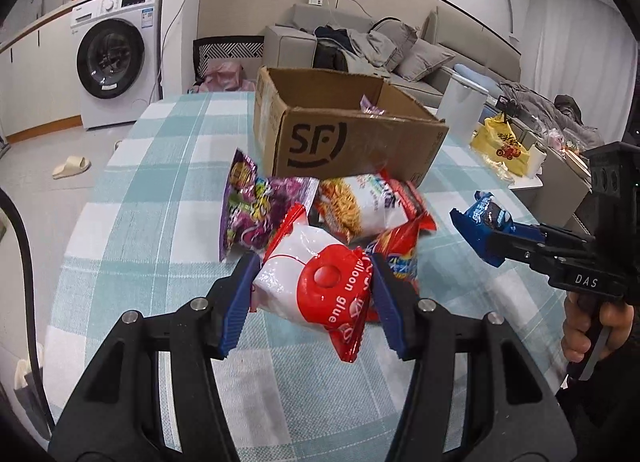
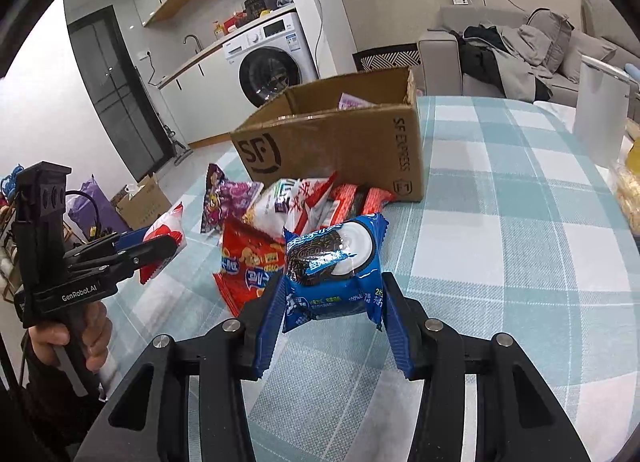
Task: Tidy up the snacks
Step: 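Carry the glue pack into the box with the left gripper while the right carries the Oreo pack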
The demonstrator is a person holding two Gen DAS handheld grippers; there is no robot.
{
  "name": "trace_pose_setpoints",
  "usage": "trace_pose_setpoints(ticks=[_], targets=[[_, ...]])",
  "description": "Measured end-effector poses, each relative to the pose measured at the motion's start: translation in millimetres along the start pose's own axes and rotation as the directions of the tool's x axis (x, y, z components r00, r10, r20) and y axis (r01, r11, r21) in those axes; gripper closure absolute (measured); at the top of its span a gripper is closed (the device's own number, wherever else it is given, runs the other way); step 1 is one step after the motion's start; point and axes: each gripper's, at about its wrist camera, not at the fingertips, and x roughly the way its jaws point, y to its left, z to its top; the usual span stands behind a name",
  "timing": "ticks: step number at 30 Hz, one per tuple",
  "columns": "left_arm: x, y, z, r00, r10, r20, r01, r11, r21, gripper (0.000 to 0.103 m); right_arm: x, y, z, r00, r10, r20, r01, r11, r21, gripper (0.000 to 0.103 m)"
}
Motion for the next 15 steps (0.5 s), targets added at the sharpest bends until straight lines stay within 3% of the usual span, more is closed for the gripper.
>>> trace_pose_setpoints(ticks=[15], targets=[[-10, -31, 55, 0.996, -0.004, 0.092, -0.001, 0.998, 0.056, 0.050, -13, 4, 38, 0.996, 0.030, 0.087, -0.030, 1.000, -0.010, 0.055]])
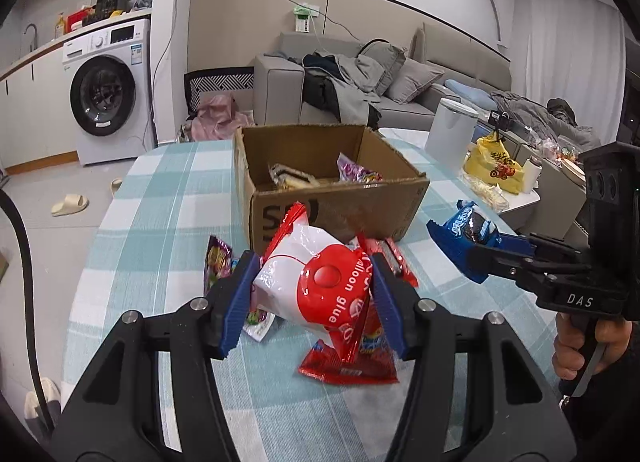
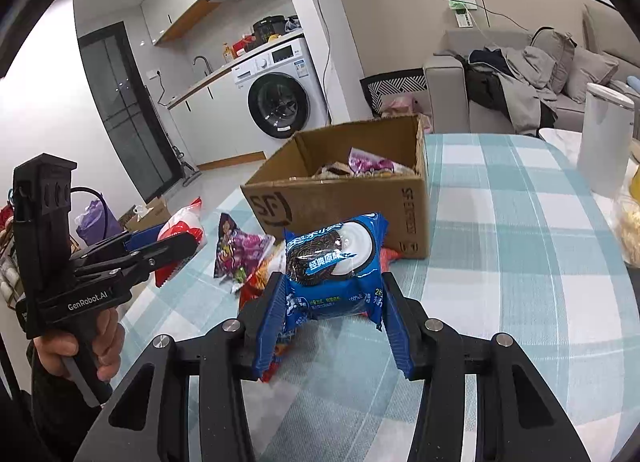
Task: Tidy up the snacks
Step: 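Carry the glue pack into the box with the left gripper while the right carries the Oreo pack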
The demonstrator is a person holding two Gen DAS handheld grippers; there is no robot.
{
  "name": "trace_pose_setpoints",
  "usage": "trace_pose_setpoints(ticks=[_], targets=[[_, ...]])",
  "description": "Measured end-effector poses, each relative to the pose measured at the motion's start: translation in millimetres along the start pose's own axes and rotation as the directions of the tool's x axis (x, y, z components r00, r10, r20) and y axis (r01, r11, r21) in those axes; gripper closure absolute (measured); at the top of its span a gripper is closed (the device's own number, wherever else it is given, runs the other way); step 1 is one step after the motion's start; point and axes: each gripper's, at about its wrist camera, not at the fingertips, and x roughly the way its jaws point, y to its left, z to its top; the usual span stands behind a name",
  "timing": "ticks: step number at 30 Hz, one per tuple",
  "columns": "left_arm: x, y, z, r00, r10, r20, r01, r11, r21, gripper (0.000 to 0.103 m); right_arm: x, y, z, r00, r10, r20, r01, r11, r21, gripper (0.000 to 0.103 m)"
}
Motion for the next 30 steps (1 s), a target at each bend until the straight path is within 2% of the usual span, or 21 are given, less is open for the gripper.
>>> trace_pose_setpoints(ticks=[16, 22, 30], targets=[[21, -9, 52, 0.999, -0.024, 0.034, 0.024, 1.000, -0.005, 0.050, 6, 4, 48, 0.998, 0.016, 0.059, -0.017, 1.000, 0.007, 0.055], [42, -4, 62, 1.000, -0.002, 0.030, 0.002, 1.000, -0.015, 0.050, 24, -1, 59, 0.997, 0.037, 0.071, -0.038, 0.999, 0.025, 0.055], [75, 4, 70, 0.999, 0.037, 0.040, -0.036, 0.999, -0.013, 0.050, 47, -14, 74, 0.998, 0.015, 0.064, -0.016, 0.999, 0.028, 0.055]])
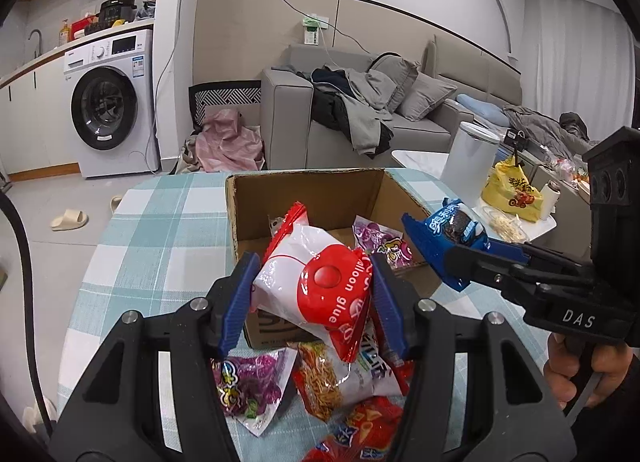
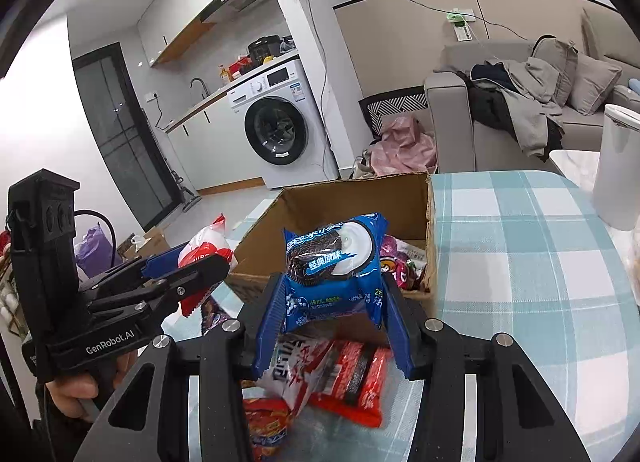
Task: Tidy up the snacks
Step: 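Carry the glue pack into the box with the left gripper while the right carries the Oreo pack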
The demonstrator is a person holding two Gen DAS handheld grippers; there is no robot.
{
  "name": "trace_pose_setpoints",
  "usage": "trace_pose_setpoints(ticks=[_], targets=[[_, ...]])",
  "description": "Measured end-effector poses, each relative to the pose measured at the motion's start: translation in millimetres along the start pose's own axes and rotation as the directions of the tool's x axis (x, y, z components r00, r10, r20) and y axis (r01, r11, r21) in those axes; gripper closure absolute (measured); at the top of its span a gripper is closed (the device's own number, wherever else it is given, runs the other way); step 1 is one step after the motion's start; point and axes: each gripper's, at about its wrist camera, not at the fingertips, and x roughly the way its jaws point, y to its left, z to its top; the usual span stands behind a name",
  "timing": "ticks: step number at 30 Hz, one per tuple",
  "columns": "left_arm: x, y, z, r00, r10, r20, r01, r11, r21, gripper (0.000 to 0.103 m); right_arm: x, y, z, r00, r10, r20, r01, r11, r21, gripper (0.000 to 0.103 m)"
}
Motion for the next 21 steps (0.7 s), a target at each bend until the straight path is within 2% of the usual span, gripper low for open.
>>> trace_pose_setpoints(ticks=[6, 21], targets=[[19, -3, 4, 1.000, 0.011, -0.014, -0.010, 1.000, 0.014, 0.050, 17, -9, 2, 0.999, 0.017, -0.039, -0.016, 0.999, 0.031, 0.055], [54, 4, 9, 0.999, 0.022, -0.047, -0.022, 1.000, 0.000, 0.050, 27, -18, 7, 0.999, 0.040, -0.019, -0.039, 0.998, 0.054, 0.055]])
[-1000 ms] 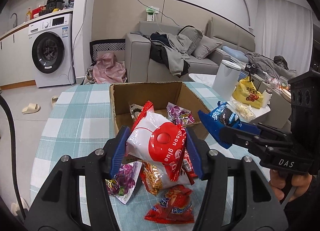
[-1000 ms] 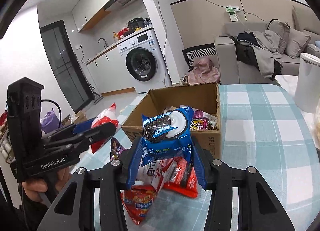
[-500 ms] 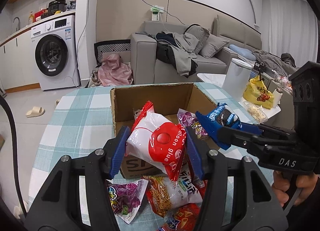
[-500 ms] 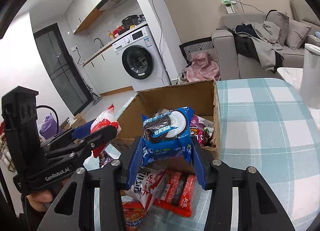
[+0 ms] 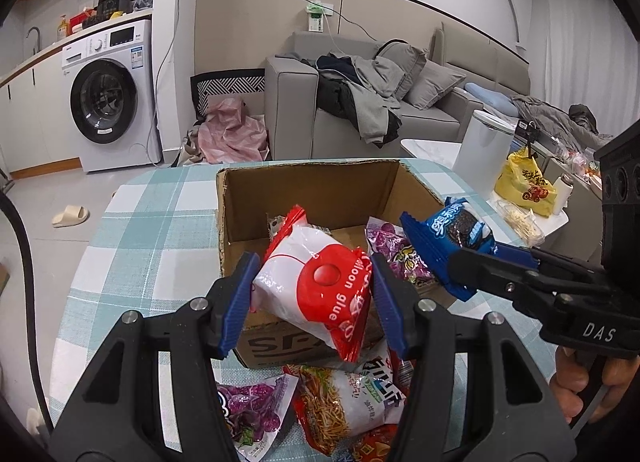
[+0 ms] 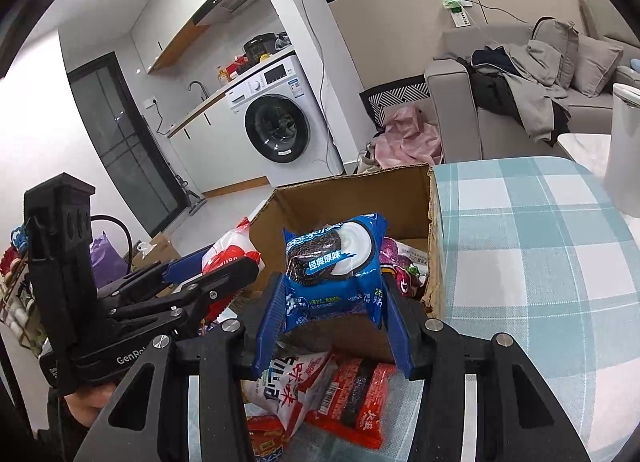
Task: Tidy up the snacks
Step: 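Carry the glue pack into the box with the left gripper while the right carries the Oreo pack, then open both grippers to drop the glue pack and Oreo pack into the box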
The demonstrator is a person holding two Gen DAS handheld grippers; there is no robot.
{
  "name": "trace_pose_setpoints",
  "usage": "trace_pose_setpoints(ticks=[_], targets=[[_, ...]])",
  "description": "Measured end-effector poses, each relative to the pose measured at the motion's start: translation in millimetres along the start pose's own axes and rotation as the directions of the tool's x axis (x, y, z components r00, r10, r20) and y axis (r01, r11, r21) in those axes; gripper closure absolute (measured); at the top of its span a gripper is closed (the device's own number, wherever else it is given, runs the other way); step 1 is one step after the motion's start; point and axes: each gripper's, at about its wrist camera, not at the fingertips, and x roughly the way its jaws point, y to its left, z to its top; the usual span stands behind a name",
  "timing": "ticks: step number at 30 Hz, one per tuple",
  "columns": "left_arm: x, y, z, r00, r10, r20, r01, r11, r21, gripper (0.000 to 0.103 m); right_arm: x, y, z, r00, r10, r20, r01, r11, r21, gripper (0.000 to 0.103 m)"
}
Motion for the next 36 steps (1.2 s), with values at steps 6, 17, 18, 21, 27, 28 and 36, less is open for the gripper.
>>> trace_pose_setpoints(ticks=[6, 17, 18, 21, 27, 28, 36], targets=[[9, 2, 3, 1.000, 0.000, -0.007, 0.000, 1.000, 0.008, 0.049, 7, 0, 0, 1.000, -0.011, 0.012, 0.011, 1.000, 0.002, 0.055], [38, 4, -1, 0.999, -0.006, -0.053, 0.005, 1.000, -0.021, 0.049, 17, -1, 2, 0.998, -0.049, 0.029, 0.050, 0.998, -0.030, 0.044], [38, 6, -1, 0.999, -0.011, -0.050, 0.010, 1.000, -0.026, 0.049, 18, 1, 2, 0.998, -0.054, 0.032, 0.056, 0.998, -0.042, 0.042], [38, 7, -1, 0.999, -0.001, -0.053, 0.000, 1.000, -0.019, 0.047, 20, 5, 1, 0.997, -0.072, 0.033, 0.074, 0.994, -0.075, 0.037], [22, 7, 0, 0.999, 0.011, -0.030, -0.011, 1.000, -0.011, 0.037, 11, 7, 1, 0.996, -0.068, 0.063, 0.075, 0.992, -0.106, 0.016], [19, 7, 0, 1.000, 0.010, -0.024, -0.010, 1.000, -0.005, 0.028, 9, 6, 2, 0.996, -0.063, 0.069, 0.070, 0.993, -0.100, 0.011], [-18, 15, -4, 1.000, 0.014, 0.017, -0.013, 1.000, -0.014, 0.005, -9, -8, 10, 0.995, -0.055, 0.082, 0.058, 0.998, -0.038, 0.001]])
